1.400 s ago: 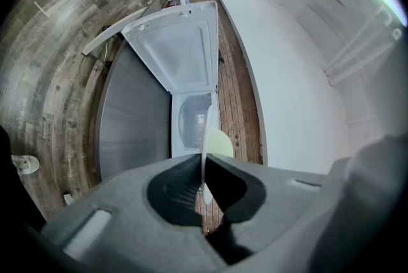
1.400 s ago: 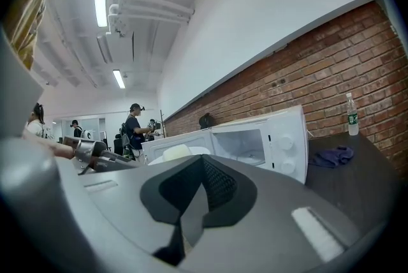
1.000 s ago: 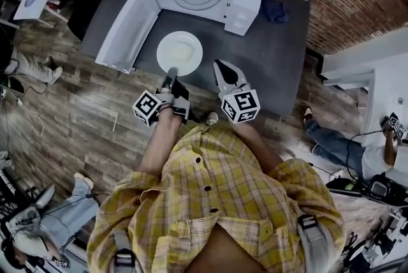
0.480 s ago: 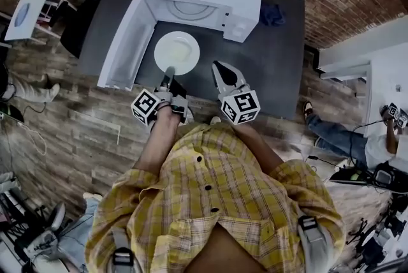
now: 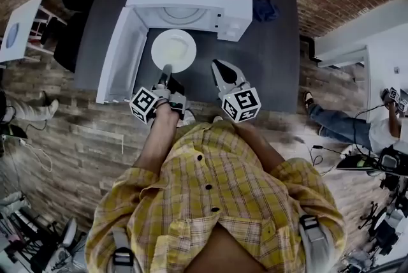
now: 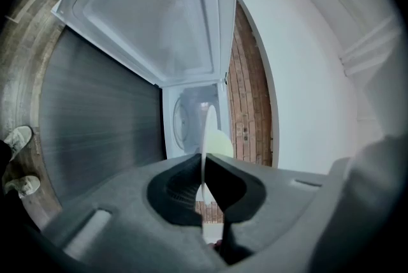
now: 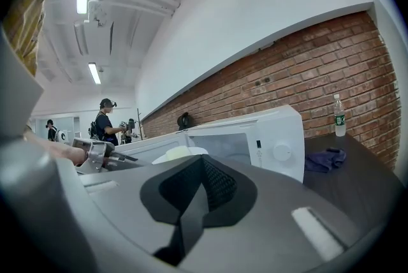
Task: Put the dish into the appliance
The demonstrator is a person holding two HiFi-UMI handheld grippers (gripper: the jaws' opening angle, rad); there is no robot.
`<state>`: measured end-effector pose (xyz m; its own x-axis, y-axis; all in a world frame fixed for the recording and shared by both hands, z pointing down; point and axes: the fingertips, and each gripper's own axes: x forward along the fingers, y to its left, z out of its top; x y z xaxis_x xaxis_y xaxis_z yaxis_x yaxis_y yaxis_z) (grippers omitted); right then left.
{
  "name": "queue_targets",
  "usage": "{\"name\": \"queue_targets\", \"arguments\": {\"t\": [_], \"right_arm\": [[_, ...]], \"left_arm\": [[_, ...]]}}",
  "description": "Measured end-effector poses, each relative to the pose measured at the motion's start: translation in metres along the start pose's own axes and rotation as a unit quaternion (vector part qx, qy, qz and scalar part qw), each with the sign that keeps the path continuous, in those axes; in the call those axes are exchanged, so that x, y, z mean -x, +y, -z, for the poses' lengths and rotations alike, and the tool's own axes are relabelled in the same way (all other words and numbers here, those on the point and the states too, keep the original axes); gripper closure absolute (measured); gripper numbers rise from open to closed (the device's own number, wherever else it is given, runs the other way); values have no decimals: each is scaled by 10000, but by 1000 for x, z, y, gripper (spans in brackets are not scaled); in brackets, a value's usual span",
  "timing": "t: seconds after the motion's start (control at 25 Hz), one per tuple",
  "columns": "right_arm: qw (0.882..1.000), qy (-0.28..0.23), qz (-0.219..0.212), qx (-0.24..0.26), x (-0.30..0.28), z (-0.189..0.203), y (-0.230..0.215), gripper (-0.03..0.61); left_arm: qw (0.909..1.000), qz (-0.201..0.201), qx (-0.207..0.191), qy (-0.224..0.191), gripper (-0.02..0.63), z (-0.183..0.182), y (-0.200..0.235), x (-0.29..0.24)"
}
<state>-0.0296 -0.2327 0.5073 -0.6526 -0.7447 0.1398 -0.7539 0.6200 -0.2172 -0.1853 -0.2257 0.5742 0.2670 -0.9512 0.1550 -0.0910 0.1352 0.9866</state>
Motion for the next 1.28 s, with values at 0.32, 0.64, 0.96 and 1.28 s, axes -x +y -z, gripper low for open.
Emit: {"name": "queue_targets", "arguments": {"t": [0.32, 0.64, 0.96, 1.28], "right_arm": [[9999, 59, 51, -83, -8, 5, -8, 574], [9999, 116, -24, -46, -18, 5, -7, 574], [9998, 167, -47, -18, -26, 8, -6, 574], [9998, 220, -25, -11, -33, 11, -7, 574]], "left_arm": [[9999, -38, 66, 94, 606, -4, 9, -21], [9999, -114, 71, 84, 606, -10, 19, -45], [9996, -154, 240, -7, 606, -16, 29, -65], [9992, -179, 343, -116, 606, -23, 37, -90]]}}
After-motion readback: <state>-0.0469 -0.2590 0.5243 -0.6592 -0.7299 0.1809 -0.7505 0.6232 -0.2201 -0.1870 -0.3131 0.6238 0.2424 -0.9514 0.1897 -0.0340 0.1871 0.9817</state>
